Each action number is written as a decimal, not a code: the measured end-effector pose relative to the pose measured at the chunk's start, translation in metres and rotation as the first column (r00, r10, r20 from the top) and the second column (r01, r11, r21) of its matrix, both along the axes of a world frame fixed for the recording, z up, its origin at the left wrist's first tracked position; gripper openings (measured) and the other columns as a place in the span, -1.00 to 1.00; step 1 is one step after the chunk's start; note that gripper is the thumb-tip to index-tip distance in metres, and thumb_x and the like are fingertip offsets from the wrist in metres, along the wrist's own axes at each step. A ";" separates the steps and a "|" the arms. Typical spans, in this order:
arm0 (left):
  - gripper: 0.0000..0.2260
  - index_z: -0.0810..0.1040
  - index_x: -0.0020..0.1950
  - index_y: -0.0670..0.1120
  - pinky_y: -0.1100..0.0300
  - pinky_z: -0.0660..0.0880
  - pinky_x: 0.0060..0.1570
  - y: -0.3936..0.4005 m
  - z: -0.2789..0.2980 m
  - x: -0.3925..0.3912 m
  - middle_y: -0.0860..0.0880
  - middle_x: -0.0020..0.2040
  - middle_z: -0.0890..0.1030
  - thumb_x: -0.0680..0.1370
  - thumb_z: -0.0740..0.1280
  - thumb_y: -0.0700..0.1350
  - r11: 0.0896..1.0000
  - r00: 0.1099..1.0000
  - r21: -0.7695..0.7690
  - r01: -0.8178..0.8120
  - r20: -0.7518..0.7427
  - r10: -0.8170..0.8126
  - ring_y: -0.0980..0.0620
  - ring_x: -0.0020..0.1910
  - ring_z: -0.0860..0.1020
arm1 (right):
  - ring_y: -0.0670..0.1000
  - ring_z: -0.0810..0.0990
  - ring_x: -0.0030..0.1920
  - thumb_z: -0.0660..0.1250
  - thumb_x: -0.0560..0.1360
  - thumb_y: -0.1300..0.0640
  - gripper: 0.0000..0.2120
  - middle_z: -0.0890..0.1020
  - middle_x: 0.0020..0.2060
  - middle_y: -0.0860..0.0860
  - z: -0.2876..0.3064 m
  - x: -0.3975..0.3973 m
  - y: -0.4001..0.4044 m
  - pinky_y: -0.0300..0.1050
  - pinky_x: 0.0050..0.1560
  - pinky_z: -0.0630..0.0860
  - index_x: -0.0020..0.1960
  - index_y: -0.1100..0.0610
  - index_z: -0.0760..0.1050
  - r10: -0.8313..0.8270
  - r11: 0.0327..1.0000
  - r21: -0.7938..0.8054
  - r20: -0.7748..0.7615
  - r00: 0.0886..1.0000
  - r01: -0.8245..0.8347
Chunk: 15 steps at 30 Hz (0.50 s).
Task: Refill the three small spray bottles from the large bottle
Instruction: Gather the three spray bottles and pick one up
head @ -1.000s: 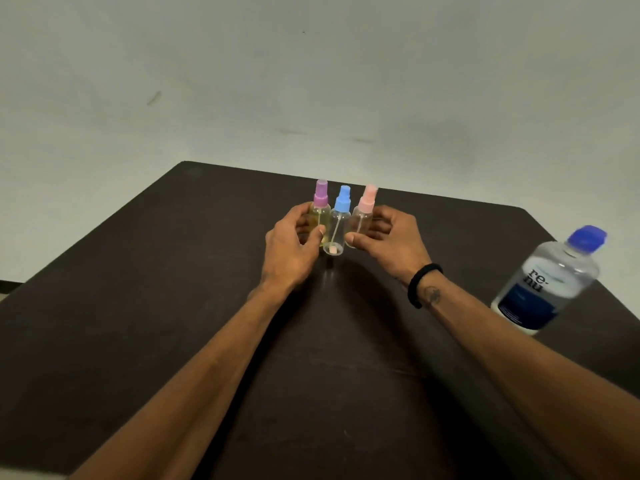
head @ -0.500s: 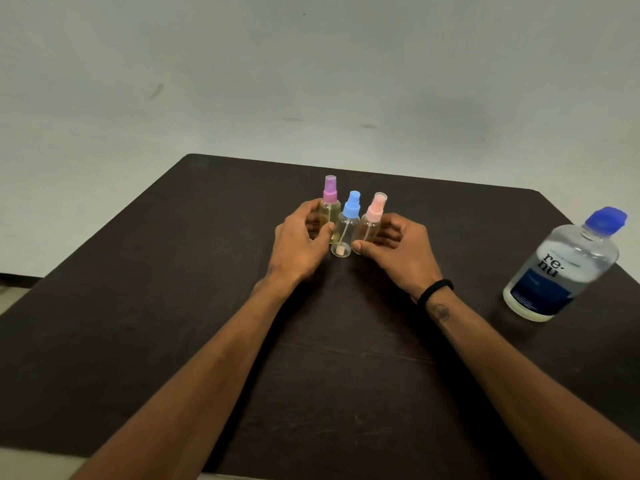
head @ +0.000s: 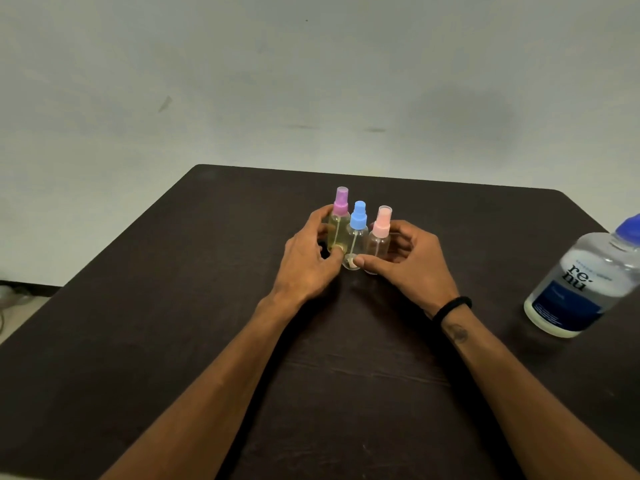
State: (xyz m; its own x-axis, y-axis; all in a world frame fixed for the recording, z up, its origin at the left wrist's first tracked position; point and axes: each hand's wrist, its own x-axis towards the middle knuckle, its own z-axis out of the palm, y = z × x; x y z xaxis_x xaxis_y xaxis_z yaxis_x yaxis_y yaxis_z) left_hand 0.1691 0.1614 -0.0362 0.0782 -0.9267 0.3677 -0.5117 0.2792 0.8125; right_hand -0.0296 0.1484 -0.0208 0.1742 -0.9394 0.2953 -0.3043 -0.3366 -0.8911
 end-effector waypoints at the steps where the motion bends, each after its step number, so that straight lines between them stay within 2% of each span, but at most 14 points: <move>1: -0.39 0.33 0.60 0.08 0.60 0.43 -0.02 -0.001 0.000 0.000 0.16 0.27 0.61 0.60 0.46 -0.16 1.000 1.000 0.006 -0.001 -0.002 0.001 0.24 0.22 0.57 | -0.14 0.72 0.14 0.73 0.29 0.04 -0.39 0.74 0.14 -0.10 0.001 0.001 -0.001 -0.16 0.20 0.66 0.29 0.00 0.61 -0.008 1.000 -0.005 -0.013 1.000 0.008; 6: -0.44 0.39 0.57 0.05 0.39 0.47 0.11 -0.004 0.001 0.001 0.16 0.20 0.62 0.61 0.47 -0.14 0.999 0.999 -0.002 -0.043 -0.018 0.043 0.21 0.15 0.59 | -0.14 0.74 0.06 0.72 0.34 0.11 -0.52 0.77 0.03 -0.10 -0.003 0.005 -0.008 -0.04 0.19 0.69 0.21 0.04 0.66 -0.055 0.998 -0.009 -0.025 0.998 0.055; 10: -0.48 0.44 0.53 0.03 0.42 0.51 0.03 -0.013 0.004 0.008 0.13 0.11 0.62 0.59 0.49 -0.14 0.992 0.992 -0.042 -0.122 -0.025 0.121 0.26 0.04 0.61 | -0.11 0.75 0.06 0.72 0.35 0.15 -0.53 0.77 0.02 -0.08 -0.005 0.012 -0.023 0.03 0.20 0.69 0.21 0.06 0.67 -0.114 0.993 -0.002 -0.002 0.993 0.114; 13: -0.48 0.46 0.51 0.02 0.32 0.56 0.09 -0.021 0.007 0.018 0.08 0.13 0.66 0.58 0.51 -0.12 0.984 0.984 -0.041 -0.175 -0.051 0.173 0.17 0.07 0.64 | -0.11 0.75 0.06 0.71 0.36 0.15 -0.52 0.77 0.03 -0.07 -0.003 0.024 -0.036 0.02 0.21 0.69 0.23 0.09 0.66 -0.119 0.993 -0.010 -0.011 0.993 0.119; 15: -0.49 0.48 0.49 0.02 0.34 0.54 0.10 -0.024 0.007 0.021 0.07 0.12 0.68 0.57 0.52 -0.11 0.983 0.981 -0.018 -0.185 -0.069 0.183 0.17 0.07 0.65 | -0.10 0.75 0.06 0.71 0.36 0.15 -0.52 0.77 0.03 -0.07 -0.003 0.031 -0.043 0.03 0.21 0.69 0.23 0.09 0.66 -0.115 0.993 -0.015 -0.019 0.993 0.115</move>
